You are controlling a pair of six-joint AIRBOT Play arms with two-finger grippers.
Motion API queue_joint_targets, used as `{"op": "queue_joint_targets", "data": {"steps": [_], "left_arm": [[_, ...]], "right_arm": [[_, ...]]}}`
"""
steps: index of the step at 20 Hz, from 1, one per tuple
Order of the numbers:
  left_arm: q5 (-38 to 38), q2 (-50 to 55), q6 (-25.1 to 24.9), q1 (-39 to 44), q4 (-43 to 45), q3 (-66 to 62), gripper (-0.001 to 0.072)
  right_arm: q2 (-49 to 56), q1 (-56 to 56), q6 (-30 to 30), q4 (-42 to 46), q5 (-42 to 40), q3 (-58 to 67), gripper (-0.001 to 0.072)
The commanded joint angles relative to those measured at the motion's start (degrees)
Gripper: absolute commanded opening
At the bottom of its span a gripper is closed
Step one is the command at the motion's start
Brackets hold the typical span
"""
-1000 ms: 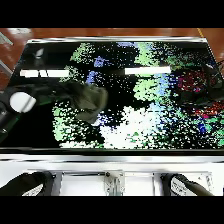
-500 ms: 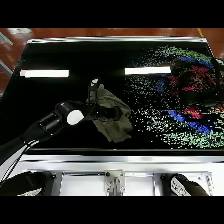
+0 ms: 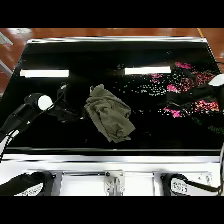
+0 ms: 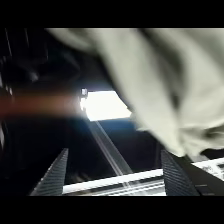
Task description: Fold the shirts.
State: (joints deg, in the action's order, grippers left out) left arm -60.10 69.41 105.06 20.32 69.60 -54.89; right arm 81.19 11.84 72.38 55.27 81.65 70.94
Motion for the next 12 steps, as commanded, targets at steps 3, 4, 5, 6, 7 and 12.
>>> {"op": "queue_joint_targets", "data": {"steps": [3,4,5,6,7,12], "left_arm": [[13.81,5.22,-0.9,-1.42,-10.12,6.14,0.071],[16.96,7.06,-0.9,-1.25,-11.61,6.08,0.071],[19.28,8.83,-0.92,-1.27,-13.46,6.08,0.071],[20.92,10.64,-0.92,-1.31,-14.91,6.05,0.071],[21.9,12.11,-0.92,-1.31,-15.67,6.05,0.0709],[27.93,15.98,-0.92,-1.27,-21.44,6.05,0.0577]], "right_arm": [[9.97,-6.69,-4.13,-3.8,1.09,-0.07,0.0685],[10.99,-7.8,-4.11,-3.78,1.14,-0.07,0.0685],[11.93,-8.92,-4.11,-3.76,1.42,-0.07,0.0686],[12.66,-9.84,-4.15,-3.69,1.77,-0.07,0.0685],[13.33,-10.67,-4.17,-3.69,1.99,-0.07,0.0685],[16.52,-13.53,-4.26,-3.78,2.14,-0.09,0.0686]]}}
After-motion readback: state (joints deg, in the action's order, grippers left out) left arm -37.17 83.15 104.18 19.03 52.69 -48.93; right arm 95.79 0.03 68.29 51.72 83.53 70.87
